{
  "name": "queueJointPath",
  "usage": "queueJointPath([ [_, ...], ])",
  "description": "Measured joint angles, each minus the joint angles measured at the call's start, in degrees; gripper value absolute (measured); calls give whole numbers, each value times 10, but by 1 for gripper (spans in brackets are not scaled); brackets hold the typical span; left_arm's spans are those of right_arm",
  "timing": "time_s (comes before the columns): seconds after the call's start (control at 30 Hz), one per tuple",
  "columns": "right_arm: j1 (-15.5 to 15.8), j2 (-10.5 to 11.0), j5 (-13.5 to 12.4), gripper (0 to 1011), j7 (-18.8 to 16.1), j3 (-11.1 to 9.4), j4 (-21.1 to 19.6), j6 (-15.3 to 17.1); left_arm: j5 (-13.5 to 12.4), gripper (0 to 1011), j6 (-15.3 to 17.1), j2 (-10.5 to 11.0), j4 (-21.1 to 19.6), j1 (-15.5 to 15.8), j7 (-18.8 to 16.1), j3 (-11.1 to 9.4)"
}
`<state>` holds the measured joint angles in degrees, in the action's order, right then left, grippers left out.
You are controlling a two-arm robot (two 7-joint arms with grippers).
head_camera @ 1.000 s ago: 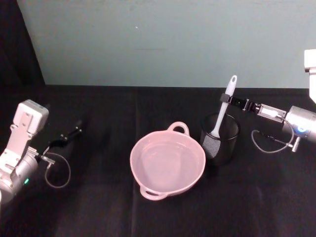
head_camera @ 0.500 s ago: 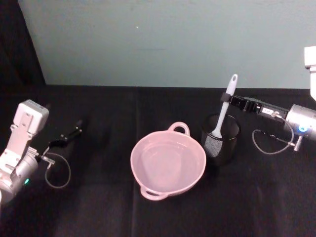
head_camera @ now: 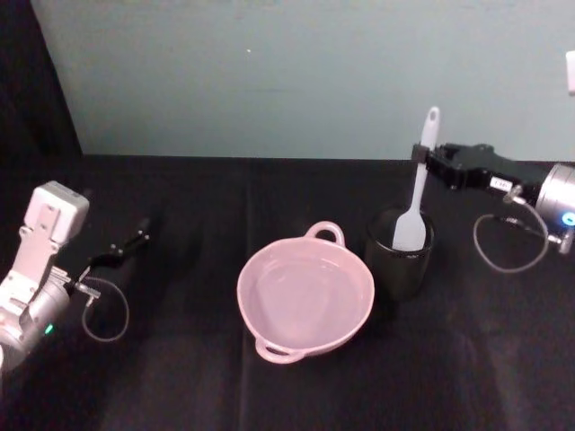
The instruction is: Use the one hand to pick up the spoon and stir the clear water in the bowl.
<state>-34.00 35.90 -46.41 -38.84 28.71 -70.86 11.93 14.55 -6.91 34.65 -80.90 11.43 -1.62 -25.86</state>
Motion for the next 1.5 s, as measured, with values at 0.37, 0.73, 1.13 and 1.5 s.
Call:
queueJointPath([
  [0.37,8,37,8,118,23,-15,-116,10,0,1005,0,0,0,0,0,0],
  [0.73,-23,19,14,118,4,14,-161,8,0,1005,0,0,0,0,0,0],
  [1.13,-31,-42,19,118,-43,69,-116,-48,0,1005,0,0,0,0,0,0],
  [1.5,-10,-74,46,118,-64,87,-64,-118,0,1005,0,0,0,0,0,0],
])
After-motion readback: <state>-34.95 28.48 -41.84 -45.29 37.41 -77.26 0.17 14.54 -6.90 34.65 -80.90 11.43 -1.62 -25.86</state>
